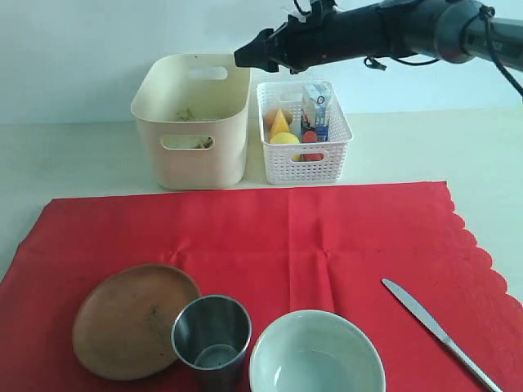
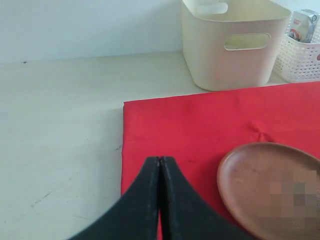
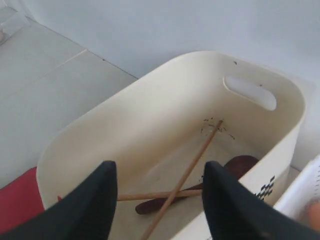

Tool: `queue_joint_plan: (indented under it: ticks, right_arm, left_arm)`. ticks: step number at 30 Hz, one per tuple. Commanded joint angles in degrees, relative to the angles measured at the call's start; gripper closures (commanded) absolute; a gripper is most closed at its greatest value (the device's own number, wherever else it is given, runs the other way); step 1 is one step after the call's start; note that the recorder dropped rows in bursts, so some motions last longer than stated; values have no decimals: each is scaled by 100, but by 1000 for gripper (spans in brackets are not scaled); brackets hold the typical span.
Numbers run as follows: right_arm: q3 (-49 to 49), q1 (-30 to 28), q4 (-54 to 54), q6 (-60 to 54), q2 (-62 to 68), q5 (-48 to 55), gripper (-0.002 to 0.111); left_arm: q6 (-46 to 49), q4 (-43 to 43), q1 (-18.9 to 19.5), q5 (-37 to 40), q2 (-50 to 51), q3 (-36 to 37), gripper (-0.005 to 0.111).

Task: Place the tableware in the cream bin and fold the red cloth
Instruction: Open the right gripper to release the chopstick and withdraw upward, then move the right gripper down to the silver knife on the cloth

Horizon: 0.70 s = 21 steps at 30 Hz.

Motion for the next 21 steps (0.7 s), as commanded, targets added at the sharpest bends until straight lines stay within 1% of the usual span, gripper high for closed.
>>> queue_joint_plan:
  ticks: [1,5,9,11,14,17,21]
  right_arm:
    - [-39,5,-545,559,-423,115,56]
    - [-39,5,-1400,1320,-721,538,57]
    - [-39,5,-2193,2078,-975,1257,57]
    - [-39,5,-2467,2371,-1047,1587,59]
    - [-39,5,-2886,2848,-1131,1962,68]
    - [-39,5,-3141,3091,-1192,2438,81]
    - [-39,5,-3138,3209,-1240,2531,98]
  left_arm:
    - [-10,-14,16,-22,-36,16,107]
    - [-10,-14,16,-22,-36,16,107]
    - [-10,-14,16,-22,-36,16,107]
    - [-10,-14,16,-22,-36,16,107]
    - [-10,-14,16,-22,-36,16,107]
    - [-10,-14,16,-22,-36,16,107]
    - [-10,-14,16,-22,-36,16,107]
